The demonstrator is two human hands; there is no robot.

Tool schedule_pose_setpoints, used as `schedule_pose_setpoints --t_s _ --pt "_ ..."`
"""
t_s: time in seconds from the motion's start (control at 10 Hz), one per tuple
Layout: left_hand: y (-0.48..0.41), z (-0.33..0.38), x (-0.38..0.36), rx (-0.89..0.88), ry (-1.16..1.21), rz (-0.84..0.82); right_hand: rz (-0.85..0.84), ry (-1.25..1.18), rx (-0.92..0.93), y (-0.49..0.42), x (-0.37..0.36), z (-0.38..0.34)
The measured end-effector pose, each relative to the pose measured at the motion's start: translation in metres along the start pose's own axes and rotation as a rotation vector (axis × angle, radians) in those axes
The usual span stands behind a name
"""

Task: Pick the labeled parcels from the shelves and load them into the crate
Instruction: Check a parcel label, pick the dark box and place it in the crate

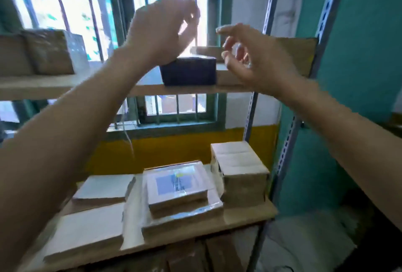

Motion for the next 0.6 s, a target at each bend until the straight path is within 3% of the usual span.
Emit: schedule_pose_setpoints --t_s 0.1,0.2,0.3,0.4,0.6 --pt "-0.007 -0.062 0.001 0.029 -0.016 0.026 0.049 -0.039 -0.017 -0.058 -0.022 -0.011" --pt "0.007 -0.094 -0.024 0.012 0.175 -0.234 -0.104 -0.021 -0.163 -0.098 -0.06 -0.006" --pt "0.022 -0.101 -0.063 -0.043 0.352 -0.562 -0.475 0.16 -0.406 -0.099 -0.102 0.012" --pt "0.035 -0.109 -0.094 -0.032 0.4 -0.717 -0.611 0.177 -0.566 -0.093 -0.117 0.023" --pt "0.036 -0.151 -0.116 0.153 0.484 -0.829 -0.521 -0.034 -0.508 -0.106 -0.15 0.003"
Point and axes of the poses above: each hand's wrist, its own y-axis away from the middle knuckle, its own x-axis out of the back of the hand, z = x × y, the point moved 7 cm from there along -y, towards the middle knuckle, and after that the axes turned 4 degrees about -y, right-handed, at the moved point
